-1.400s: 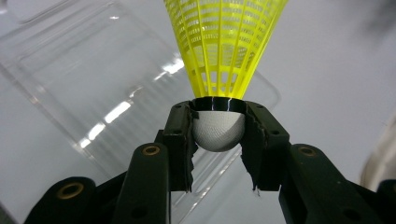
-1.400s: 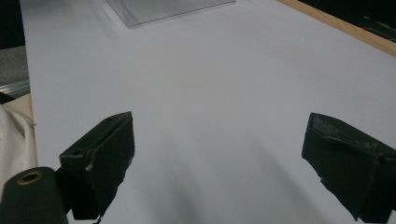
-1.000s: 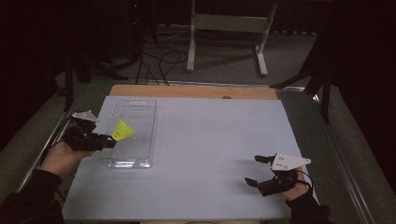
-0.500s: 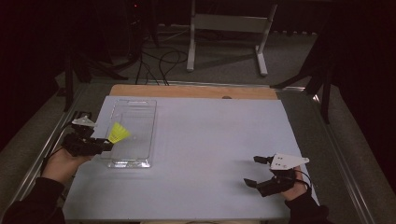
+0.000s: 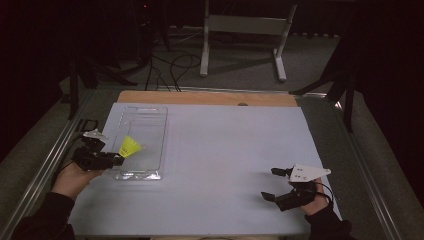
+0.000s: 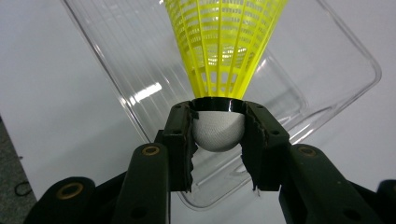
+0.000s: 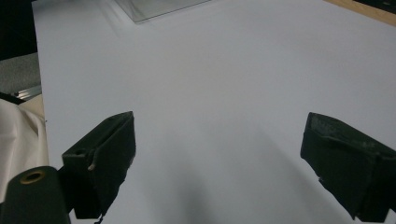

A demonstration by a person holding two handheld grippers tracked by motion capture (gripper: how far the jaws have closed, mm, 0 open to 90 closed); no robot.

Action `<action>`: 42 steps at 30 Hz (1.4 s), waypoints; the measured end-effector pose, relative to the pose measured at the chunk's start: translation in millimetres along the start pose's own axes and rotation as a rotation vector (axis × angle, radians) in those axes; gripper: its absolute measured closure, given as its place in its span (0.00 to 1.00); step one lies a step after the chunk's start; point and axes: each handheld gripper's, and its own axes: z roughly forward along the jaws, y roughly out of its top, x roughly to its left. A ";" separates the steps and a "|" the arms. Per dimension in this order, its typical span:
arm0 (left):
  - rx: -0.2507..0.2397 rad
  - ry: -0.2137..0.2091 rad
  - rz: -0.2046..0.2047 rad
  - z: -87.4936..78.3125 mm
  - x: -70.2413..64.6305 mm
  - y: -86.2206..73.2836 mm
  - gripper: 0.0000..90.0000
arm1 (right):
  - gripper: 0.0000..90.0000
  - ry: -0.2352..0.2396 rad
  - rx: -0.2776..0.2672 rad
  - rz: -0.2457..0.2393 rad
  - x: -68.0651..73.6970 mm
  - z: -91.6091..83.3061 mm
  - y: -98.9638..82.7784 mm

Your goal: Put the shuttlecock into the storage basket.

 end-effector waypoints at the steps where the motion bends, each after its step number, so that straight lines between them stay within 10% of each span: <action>1: 0.013 -0.002 0.000 1.0 -0.3 0.4 0.73 | 0.12 0.000 0.002 0.002 -0.1 -0.2 0.0; 15: 0.078 0.029 -0.019 6.5 -3.3 11.4 0.70 | 0.12 0.010 0.003 0.005 -0.2 0.3 -0.3; 42: 0.017 -0.012 0.009 -8.1 -15.1 25.1 0.04 | 0.11 0.003 0.010 0.008 1.2 0.5 -0.1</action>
